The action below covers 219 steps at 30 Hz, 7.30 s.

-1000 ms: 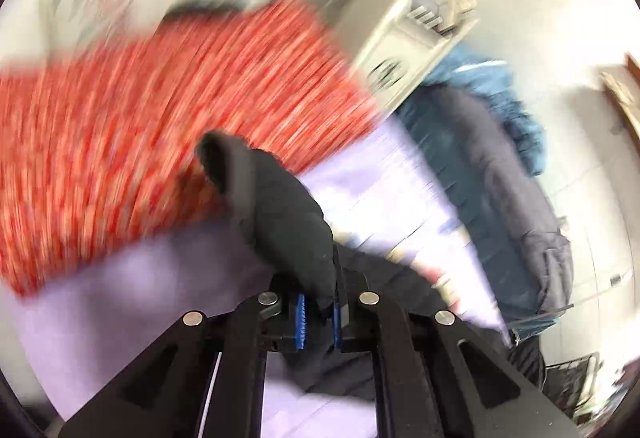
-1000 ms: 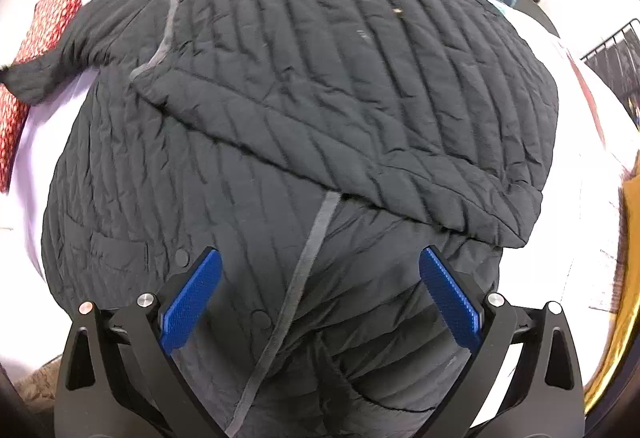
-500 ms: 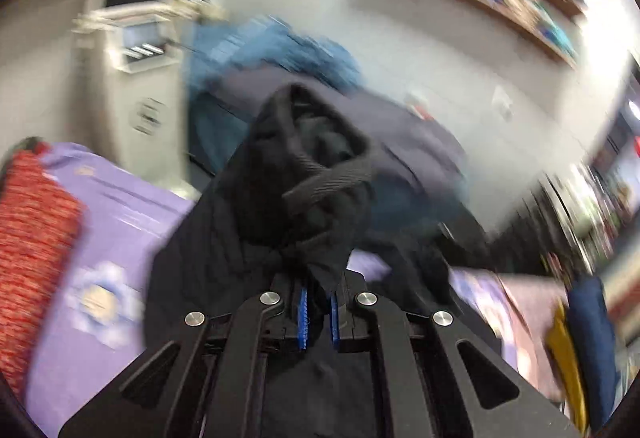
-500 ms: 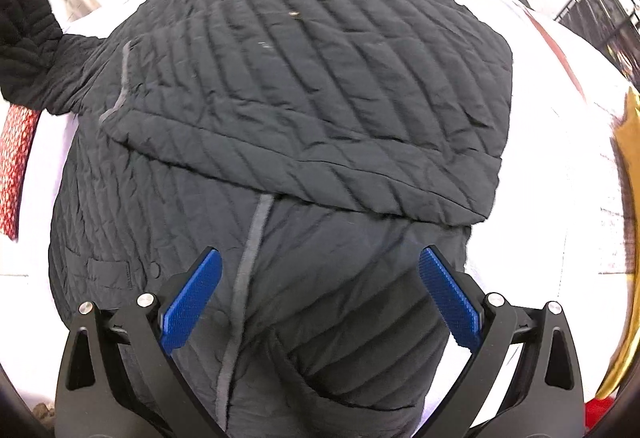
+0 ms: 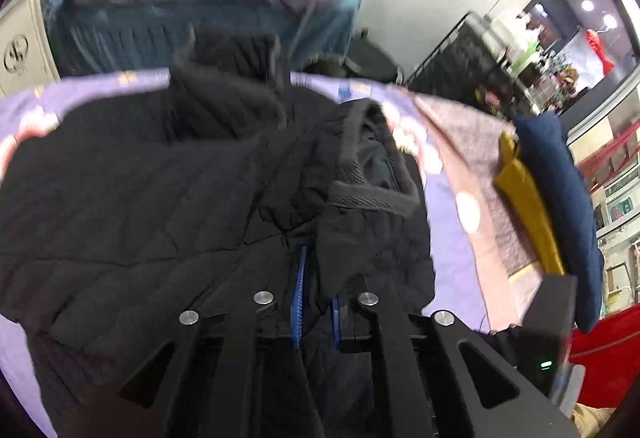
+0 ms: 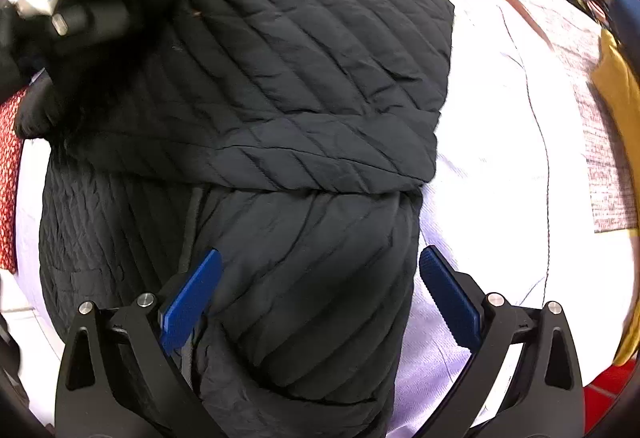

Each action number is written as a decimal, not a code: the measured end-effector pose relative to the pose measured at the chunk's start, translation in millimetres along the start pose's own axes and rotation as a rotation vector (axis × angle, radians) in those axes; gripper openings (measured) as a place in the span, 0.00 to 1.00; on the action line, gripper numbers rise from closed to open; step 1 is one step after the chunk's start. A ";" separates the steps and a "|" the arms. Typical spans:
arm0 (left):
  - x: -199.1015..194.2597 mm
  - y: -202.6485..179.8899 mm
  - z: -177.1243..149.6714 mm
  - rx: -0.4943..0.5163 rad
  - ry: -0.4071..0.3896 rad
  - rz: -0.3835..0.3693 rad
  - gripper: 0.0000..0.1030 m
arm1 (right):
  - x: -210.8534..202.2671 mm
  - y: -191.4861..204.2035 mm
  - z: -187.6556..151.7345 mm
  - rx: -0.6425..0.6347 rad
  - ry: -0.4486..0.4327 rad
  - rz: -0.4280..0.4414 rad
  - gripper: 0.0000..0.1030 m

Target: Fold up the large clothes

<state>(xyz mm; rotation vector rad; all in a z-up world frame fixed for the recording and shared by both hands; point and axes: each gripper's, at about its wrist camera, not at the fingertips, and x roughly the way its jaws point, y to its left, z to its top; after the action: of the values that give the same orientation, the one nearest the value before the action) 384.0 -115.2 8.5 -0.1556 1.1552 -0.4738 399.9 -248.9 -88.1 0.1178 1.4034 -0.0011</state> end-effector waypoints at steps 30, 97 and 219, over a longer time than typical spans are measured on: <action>-14.1 133.5 -23.8 -0.091 0.094 0.377 0.74 | 13.0 92.4 79.8 -0.341 -0.131 -0.066 0.95; -62.9 147.5 -228.0 0.075 0.253 0.307 0.87 | -15.3 -26.8 -138.5 -0.226 0.143 0.073 0.95; -11.1 193.1 55.9 -0.001 -0.046 0.120 0.19 | -27.9 -105.7 81.3 -0.078 -0.225 0.212 0.13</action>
<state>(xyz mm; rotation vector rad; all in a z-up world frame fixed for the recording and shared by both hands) 485.1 54.9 -28.5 -0.0974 1.1128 -0.3616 467.6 -362.6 -56.2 0.1952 1.1592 0.2096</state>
